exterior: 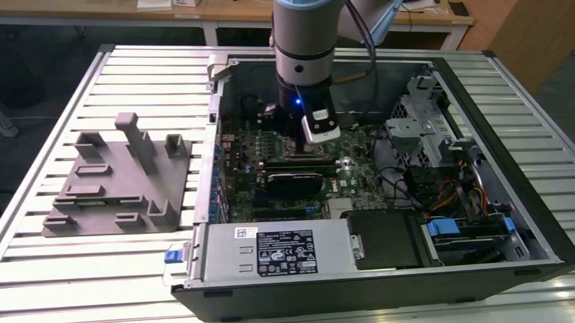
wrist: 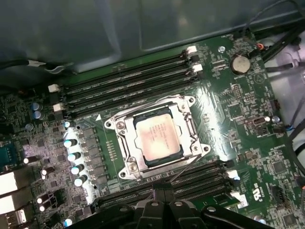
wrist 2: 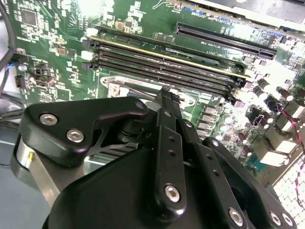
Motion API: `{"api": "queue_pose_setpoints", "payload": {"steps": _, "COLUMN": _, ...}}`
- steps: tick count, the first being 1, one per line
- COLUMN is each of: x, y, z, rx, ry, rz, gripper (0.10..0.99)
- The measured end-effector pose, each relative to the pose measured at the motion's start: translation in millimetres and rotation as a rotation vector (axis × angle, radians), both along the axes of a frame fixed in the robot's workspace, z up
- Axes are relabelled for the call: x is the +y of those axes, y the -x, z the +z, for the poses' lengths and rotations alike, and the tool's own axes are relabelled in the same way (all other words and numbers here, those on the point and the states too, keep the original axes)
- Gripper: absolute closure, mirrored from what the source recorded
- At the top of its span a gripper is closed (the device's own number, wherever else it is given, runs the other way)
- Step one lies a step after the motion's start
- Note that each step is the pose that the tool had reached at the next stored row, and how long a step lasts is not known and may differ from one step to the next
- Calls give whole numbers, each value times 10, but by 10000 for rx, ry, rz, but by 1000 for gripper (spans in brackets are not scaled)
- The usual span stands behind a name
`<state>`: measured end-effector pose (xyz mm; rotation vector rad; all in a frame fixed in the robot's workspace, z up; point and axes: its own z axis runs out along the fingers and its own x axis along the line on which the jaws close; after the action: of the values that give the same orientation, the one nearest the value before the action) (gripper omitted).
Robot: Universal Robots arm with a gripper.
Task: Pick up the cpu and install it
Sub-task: 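Install the second cpu locking lever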
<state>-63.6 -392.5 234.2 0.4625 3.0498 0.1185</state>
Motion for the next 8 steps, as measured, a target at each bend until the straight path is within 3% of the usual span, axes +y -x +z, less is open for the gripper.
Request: {"api": "queue_pose_setpoints", "payload": {"steps": 8, "x": -21, "y": 20, "z": -41, "rx": 0, "ry": -47, "rz": 198, "gripper": 980}}
